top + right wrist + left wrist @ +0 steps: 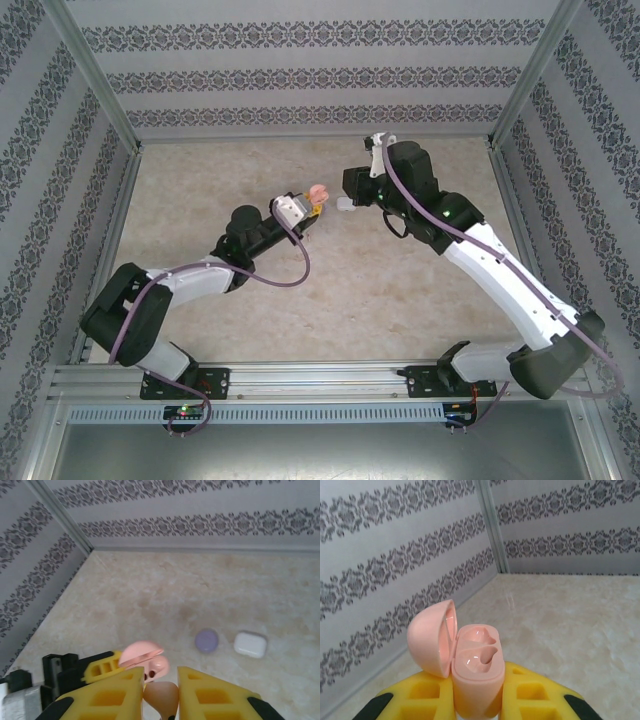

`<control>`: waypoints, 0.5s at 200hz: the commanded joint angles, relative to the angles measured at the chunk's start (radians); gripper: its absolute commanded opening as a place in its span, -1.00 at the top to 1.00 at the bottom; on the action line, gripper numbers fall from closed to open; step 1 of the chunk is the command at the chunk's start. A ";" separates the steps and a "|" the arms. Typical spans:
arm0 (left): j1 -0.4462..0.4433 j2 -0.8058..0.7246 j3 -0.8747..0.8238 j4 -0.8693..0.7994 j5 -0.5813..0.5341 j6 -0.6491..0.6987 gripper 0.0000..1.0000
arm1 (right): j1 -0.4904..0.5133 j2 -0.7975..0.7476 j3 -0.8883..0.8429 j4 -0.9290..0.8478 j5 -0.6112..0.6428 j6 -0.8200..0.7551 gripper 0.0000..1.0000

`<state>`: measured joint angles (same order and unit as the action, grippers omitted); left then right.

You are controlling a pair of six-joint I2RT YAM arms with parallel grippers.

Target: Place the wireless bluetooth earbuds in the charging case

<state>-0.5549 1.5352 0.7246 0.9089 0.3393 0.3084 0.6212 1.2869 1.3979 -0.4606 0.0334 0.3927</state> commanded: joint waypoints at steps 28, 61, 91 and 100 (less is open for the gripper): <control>-0.026 0.020 0.095 0.148 0.042 0.004 1.00 | 0.055 -0.063 -0.070 0.128 0.067 -0.073 0.53; -0.034 0.012 0.115 0.129 0.059 -0.008 1.00 | 0.082 -0.074 -0.109 0.197 0.070 -0.092 0.53; -0.040 0.003 0.119 0.106 0.078 -0.024 1.00 | 0.091 -0.072 -0.127 0.242 0.064 -0.125 0.53; -0.042 -0.003 0.122 0.096 0.082 -0.026 1.00 | 0.093 -0.070 -0.136 0.253 0.065 -0.138 0.53</control>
<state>-0.5774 1.5532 0.8162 0.9810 0.3840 0.3061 0.7021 1.2331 1.2865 -0.2878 0.0818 0.3058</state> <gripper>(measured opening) 0.194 0.235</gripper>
